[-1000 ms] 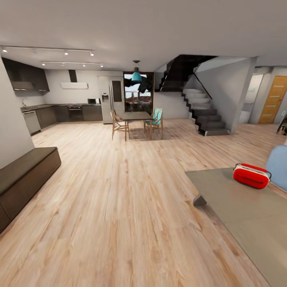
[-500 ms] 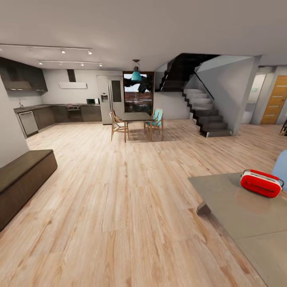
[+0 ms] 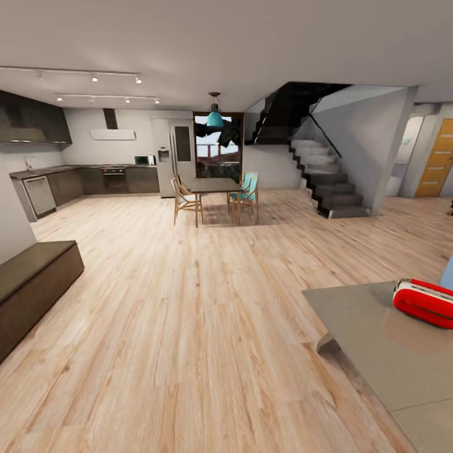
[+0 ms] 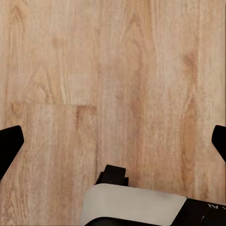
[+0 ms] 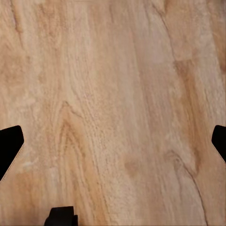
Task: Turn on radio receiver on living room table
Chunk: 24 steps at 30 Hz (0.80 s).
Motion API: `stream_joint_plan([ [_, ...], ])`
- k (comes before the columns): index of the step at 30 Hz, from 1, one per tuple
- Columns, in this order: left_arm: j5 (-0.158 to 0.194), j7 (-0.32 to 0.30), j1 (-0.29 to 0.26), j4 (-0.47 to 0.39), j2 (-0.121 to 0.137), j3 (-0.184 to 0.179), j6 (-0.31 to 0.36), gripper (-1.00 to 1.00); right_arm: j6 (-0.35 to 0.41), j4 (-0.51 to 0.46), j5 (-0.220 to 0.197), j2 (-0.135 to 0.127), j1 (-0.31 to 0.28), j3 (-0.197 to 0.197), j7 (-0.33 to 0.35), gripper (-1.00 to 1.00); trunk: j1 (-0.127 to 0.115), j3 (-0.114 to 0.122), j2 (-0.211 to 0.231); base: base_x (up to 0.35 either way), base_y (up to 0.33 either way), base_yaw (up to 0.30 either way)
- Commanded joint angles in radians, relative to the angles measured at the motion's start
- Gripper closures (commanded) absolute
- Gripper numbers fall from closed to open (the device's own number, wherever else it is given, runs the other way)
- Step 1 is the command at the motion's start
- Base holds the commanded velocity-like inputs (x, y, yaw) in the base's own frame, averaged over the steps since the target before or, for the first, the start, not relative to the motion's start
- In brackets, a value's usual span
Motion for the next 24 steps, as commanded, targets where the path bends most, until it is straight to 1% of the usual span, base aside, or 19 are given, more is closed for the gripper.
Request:
stream_joint_plan([
  [1, 0.000, 0.000, 0.000, 0.001, 0.000, 0.000, 0.000, -1.00, 0.000, 0.000, 0.000, 0.000, 0.000, 0.000, 0.000, -1.00, 0.000, 0.000, 0.000, 0.329, 0.000, 0.000],
  [24, 0.000, 0.000, 0.000, 0.000, 0.002, 0.001, -0.001, -1.00, 0.000, 0.000, 0.000, 0.000, 0.000, 0.000, 0.000, -1.00, 0.000, 0.000, 0.000, 0.329, 0.000, 0.000],
])
